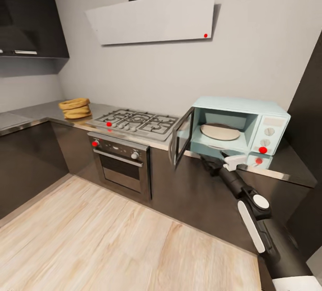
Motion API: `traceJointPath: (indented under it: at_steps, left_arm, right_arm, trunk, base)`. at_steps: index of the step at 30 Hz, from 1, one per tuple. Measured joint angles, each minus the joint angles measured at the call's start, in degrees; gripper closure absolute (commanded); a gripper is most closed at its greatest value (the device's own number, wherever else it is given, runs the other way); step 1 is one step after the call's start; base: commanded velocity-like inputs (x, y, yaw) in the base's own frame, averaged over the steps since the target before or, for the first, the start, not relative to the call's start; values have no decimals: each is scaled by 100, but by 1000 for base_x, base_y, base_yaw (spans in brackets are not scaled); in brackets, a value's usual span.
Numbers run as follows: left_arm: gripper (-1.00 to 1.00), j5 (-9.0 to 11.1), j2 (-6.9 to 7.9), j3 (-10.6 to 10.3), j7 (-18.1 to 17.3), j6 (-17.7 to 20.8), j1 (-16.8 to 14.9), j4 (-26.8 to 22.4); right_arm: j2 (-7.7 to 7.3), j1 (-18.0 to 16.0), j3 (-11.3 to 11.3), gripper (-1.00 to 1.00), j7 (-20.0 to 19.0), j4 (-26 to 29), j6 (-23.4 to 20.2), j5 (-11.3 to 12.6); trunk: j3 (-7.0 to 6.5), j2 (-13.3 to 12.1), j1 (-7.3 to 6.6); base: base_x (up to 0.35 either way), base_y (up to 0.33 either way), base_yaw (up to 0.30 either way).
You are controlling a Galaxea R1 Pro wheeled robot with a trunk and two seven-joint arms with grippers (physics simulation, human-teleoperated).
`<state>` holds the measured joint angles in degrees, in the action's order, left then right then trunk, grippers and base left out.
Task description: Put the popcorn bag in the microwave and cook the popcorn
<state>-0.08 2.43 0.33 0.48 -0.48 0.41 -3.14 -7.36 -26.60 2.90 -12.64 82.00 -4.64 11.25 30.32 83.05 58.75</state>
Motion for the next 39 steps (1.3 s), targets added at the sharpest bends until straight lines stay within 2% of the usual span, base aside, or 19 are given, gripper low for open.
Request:
traceJointPath:
  at_steps: [3,5,7,9,10,13,15,17,20,22,23,25,27,31,33,36,39]
  left_arm:
    - [-100,0,2,0,0,0,0,-1]
    - [-100,0,3,0,0,0,0,-2]
    - [-100,0,9,0,0,0,0,-2]
    - [-100,0,10,1,0,0,0,-3]
    - [-100,0,11,1,0,0,0,-2]
    - [-100,0,12,1,0,0,0,-2]
    - [-100,0,12,1,0,0,0,-3]
    - [-100,0,12,1,0,-1,0,-3]
    - [-100,0,22,1,0,-6,-1,-2]
    - [-100,0,33,1,0,-7,-1,-2]
    - [-100,0,36,1,0,-6,0,-3]
    - [-100,0,38,1,0,-7,0,-3]
    - [-100,0,42,1,0,-7,0,-3]
    - [-100,0,42,0,0,-8,-1,-2]
    - [-100,0,41,0,0,-8,-1,-2]
    - [-100,0,39,0,0,-7,-1,-2]
    - [-100,0,43,0,0,-8,-1,-2]
  right_arm:
    - [2,0,-75,-100,4,-613,-17,-6]
    - [2,1,-100,-100,4,-2155,11,-15]
    - [1,1,-111,-100,3,-3032,54,-19]
    - [0,4,-114,-100,11,-4616,606,-22]
    - [0,5,-108,-100,15,-5162,979,-25]
    - [11,4,-100,-100,21,-6302,1475,-26]
    - [50,4,-97,-100,28,-7003,1583,-26]
    - [80,9,-94,-100,37,-8122,1629,-24]
    - [93,73,-97,-100,38,-8535,1356,-24]
    - [97,290,-96,-100,41,-8613,825,-24]
    - [96,473,-93,-100,70,-8649,318,-24]
    - [95,696,-94,-100,92,-8661,-71,-24]
    - [144,966,-95,-100,106,-8664,-183,-21]
    - [509,1370,-101,-100,251,-8662,-162,-22]
    - [571,1410,-102,-100,396,-8661,-3,-21]
    - [620,1434,-105,-100,846,-8652,610,-16]
    - [634,1441,-106,-100,1185,-8650,802,-2]
  trunk:
    - [0,0,-1]
    - [1,0,-2]
    - [1,0,-2]
    - [1,0,-2]
    - [1,1,-2]
    - [1,1,-2]
    - [1,1,-2]
    - [1,1,-2]
    - [0,1,-3]
    - [1,1,-3]
    - [1,1,-3]
    - [1,1,-3]
    - [1,1,-3]
    - [0,1,-3]
    - [0,1,-3]
    - [0,1,-3]
    - [0,1,-3]
  base:
    - [-84,0,0]
    - [-11,0,0]
    - [-3,0,0]
    - [-1,0,0]
    - [0,0,0]
    - [0,0,0]
    - [0,0,0]
    - [0,0,0]
    - [0,0,0]
    - [0,0,0]
    - [0,0,0]
    - [0,0,0]
    - [0,0,15]
    - [0,0,191]
    - [0,0,245]
    - [0,0,255]
    - [0,0,258]
